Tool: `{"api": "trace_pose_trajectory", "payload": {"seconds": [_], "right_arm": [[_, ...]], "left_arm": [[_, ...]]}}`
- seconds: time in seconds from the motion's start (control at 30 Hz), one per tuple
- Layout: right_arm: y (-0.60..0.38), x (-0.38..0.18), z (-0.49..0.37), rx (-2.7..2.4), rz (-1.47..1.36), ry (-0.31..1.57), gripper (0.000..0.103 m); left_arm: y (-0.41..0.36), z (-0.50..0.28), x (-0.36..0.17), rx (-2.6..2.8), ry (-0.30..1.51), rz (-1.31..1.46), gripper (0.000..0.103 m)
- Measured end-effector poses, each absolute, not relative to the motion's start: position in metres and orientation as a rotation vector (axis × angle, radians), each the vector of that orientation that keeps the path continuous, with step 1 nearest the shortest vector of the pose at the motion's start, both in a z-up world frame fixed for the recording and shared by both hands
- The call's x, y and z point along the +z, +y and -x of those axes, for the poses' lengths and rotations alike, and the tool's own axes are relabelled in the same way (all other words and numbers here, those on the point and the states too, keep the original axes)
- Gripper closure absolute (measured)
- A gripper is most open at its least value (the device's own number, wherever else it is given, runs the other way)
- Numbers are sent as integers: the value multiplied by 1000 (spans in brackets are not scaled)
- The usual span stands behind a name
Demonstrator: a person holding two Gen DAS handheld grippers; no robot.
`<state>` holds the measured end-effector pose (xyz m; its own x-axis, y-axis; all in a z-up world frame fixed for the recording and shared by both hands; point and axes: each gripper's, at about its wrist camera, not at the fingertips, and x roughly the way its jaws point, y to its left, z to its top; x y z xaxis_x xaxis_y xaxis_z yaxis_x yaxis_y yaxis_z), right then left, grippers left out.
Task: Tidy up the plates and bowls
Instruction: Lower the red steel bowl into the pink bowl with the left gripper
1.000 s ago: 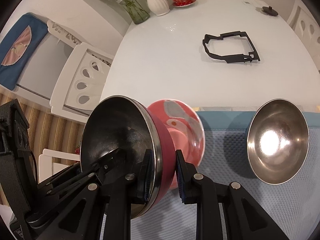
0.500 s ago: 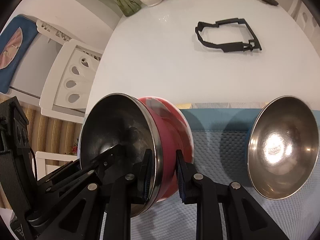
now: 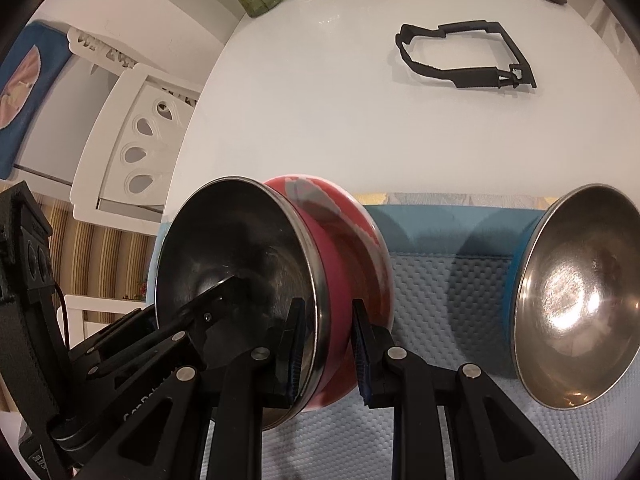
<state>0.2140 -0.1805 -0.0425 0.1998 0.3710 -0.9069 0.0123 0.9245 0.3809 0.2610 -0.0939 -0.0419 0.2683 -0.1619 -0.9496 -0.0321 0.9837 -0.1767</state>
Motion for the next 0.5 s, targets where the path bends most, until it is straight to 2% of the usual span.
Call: {"api": "trace_pose_trajectory", "payload": {"seconds": [0.33, 0.43, 0.5], "right_arm": [[-188, -42, -213, 236, -361, 1358, 82], [-189, -41, -212, 242, -370, 1351, 82], [-189, -40, -211, 235, -360, 1345, 82]], "left_arm": [[-94, -262, -43, -80, 1317, 172, 80], [-97, -263, -44, -87, 1330, 168, 72], [-101, -263, -44, -78, 1337, 141, 72]]}}
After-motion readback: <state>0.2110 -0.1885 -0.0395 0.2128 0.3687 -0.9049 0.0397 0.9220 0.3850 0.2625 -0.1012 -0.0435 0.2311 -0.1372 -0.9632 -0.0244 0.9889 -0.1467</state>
